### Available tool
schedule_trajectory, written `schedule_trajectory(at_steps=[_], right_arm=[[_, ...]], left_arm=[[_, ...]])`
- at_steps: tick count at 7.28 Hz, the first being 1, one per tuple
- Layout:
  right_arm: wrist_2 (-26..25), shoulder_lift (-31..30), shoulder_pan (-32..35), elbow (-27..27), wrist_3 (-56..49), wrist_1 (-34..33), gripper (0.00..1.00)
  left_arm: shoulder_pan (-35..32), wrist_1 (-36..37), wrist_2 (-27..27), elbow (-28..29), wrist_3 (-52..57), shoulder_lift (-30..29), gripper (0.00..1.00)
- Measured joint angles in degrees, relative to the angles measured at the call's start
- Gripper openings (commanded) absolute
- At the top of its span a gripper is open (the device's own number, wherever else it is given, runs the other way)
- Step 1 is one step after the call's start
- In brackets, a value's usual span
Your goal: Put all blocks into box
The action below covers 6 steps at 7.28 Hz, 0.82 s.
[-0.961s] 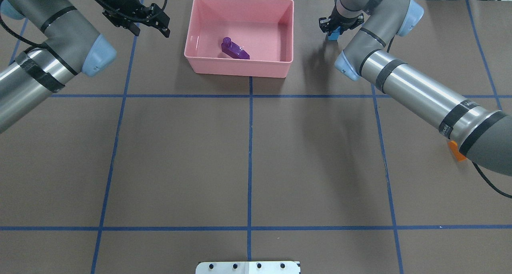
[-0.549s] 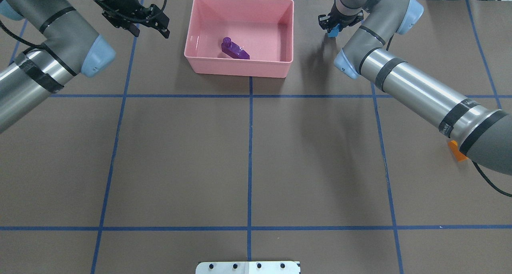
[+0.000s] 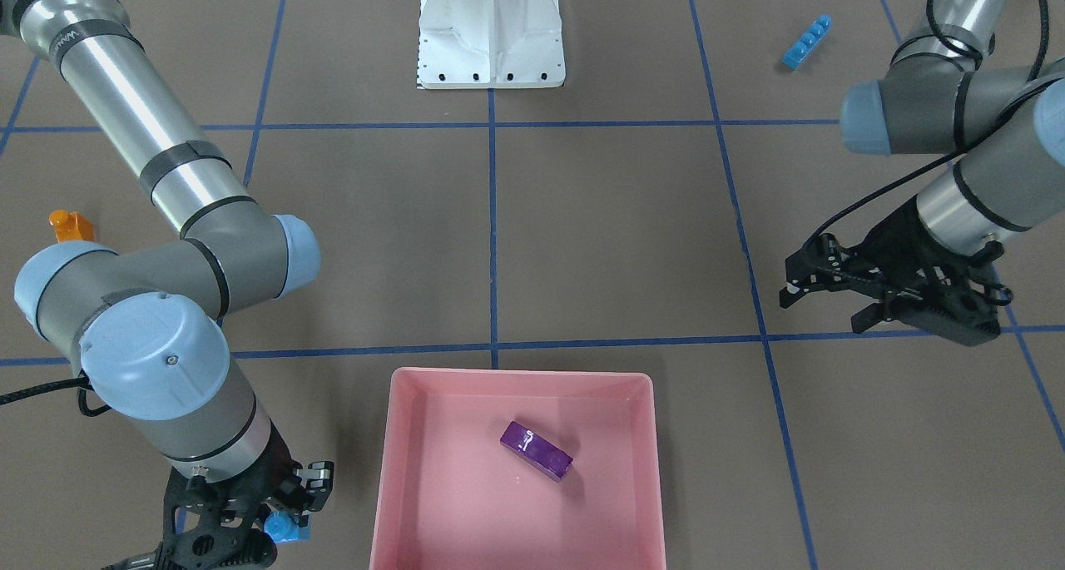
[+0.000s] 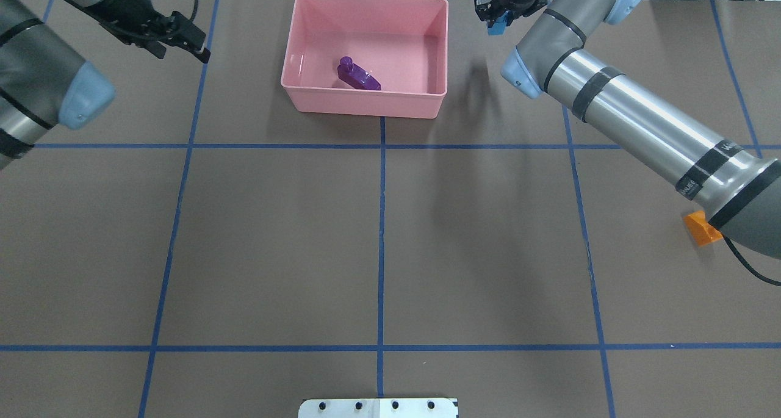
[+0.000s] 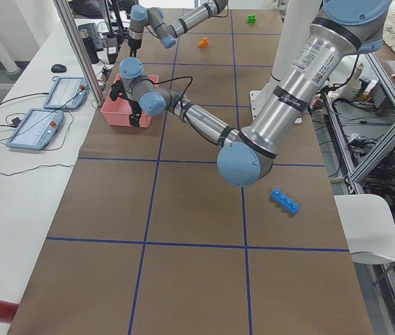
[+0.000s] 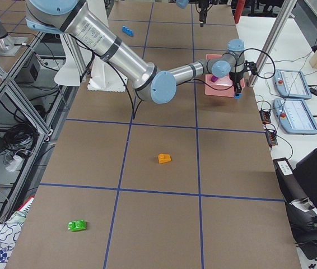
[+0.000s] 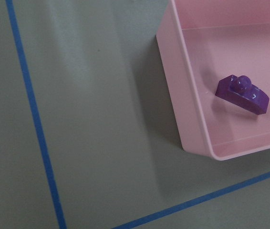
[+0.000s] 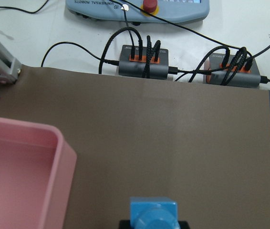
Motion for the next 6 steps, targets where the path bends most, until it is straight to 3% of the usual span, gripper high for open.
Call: schedule_trajectory(at_steps=[2, 4, 6], right_arm=[[1.08, 2.05, 0.10, 6.11, 1.08, -9.00, 0.00], [0.67, 4.70, -2.04, 6.71, 6.91, -11.78, 0.00], [-4.64, 8.02, -7.22, 4.69, 14.31, -11.88, 0.00]], left_arm=[[-3.19, -0.01, -1.47, -4.48, 10.34, 9.59, 0.99], [-4.91, -0.38, -1.77, -7.65, 18.75, 18.49, 1.00], [-5.14, -0.75, -1.81, -13.09, 21.14, 26.97, 1.00]])
